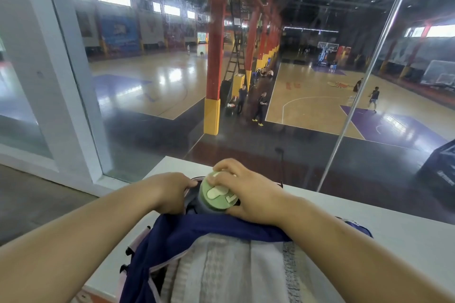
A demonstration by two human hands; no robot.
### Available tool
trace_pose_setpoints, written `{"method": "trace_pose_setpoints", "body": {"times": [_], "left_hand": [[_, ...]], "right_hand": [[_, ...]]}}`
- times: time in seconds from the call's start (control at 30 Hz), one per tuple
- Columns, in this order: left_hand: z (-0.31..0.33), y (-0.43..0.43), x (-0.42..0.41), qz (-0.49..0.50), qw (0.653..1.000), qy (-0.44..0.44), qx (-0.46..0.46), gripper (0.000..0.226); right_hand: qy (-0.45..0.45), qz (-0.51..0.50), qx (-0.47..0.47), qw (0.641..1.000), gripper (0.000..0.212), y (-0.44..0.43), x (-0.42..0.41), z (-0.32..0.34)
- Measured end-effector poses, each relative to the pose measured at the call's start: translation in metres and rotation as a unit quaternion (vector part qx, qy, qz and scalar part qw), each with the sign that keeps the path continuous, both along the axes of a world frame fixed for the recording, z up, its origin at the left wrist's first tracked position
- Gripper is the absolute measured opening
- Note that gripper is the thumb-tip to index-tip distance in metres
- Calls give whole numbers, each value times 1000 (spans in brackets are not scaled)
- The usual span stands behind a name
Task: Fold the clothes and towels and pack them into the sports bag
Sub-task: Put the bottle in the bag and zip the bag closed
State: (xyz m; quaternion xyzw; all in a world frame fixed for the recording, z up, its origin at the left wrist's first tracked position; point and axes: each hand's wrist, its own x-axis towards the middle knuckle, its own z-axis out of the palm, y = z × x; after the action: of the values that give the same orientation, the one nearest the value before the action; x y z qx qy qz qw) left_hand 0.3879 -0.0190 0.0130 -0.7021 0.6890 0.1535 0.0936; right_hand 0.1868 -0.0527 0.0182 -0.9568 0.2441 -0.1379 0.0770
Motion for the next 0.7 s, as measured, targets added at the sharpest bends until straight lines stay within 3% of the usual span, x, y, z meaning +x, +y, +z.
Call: {"method": "trace_pose_setpoints", "body": {"times": [0.13,0.3,0.43,0.7], "left_hand": [[-2,0,2,25,999,37,-6,49],[-9,2,1,20,997,7,-75,15],[-7,0,-3,-19,993,-31,-115,22],[14,3,-4,-42,997,-35,-54,25]], "right_hand": [[48,-24,33,998,53,-3,7,-8],[38,-39,73,996,46,-1,4,1],[46,-28,72,996,45,4,0,6],[83,12,10,996,56,5,22,6]]}}
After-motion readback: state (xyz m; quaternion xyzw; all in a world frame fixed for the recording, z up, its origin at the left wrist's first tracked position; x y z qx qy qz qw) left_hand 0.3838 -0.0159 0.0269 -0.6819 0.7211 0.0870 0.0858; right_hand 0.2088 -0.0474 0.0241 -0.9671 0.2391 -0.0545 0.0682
